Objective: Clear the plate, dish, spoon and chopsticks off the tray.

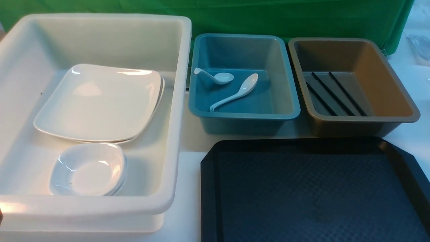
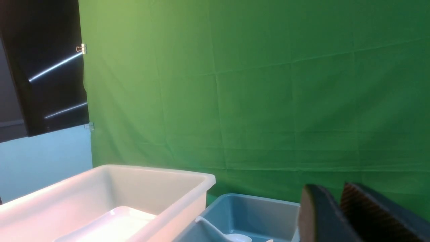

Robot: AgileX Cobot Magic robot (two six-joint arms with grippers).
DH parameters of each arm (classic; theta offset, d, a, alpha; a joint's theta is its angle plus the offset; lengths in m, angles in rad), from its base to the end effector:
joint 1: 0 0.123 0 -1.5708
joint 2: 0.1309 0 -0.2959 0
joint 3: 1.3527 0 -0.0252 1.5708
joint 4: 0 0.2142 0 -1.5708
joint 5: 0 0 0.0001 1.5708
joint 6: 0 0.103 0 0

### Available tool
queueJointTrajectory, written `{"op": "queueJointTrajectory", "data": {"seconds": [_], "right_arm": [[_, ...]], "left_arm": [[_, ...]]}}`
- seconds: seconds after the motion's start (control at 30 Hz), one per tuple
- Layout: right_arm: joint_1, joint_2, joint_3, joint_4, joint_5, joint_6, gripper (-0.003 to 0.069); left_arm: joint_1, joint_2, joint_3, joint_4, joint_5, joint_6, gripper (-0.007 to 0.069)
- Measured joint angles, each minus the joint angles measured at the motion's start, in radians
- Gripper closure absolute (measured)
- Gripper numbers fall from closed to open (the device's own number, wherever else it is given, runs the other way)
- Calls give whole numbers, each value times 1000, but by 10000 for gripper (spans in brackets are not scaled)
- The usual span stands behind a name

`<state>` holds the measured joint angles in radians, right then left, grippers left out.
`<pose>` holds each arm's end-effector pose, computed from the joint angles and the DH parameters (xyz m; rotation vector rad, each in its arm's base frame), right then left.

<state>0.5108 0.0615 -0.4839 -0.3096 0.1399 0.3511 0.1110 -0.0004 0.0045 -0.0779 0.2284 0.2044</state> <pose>-0.0153 -0.0136 0.3438 -0.2422 1.1828 0.4615 0.0200 0.0004 0.1895 0.0281 1.7179 0.1625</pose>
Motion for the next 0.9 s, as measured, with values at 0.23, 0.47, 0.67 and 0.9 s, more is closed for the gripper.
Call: {"op": "queueJointTrajectory", "data": {"seconds": [0.23,0.47,0.67,0.9], "right_arm": [[0,0,0,0,0,0,499],[0,0,0,0,0,0,477],[0,0,0,0,0,0,470],[0,0,0,0,0,0,457]], "left_arm": [[-23,0,0,7,2,-4,589],[-71,0,0,1,2,-6,589],[-71,-1,0,0,2,-6,589],[-71,-1,0,4,2,-15,589]]}}
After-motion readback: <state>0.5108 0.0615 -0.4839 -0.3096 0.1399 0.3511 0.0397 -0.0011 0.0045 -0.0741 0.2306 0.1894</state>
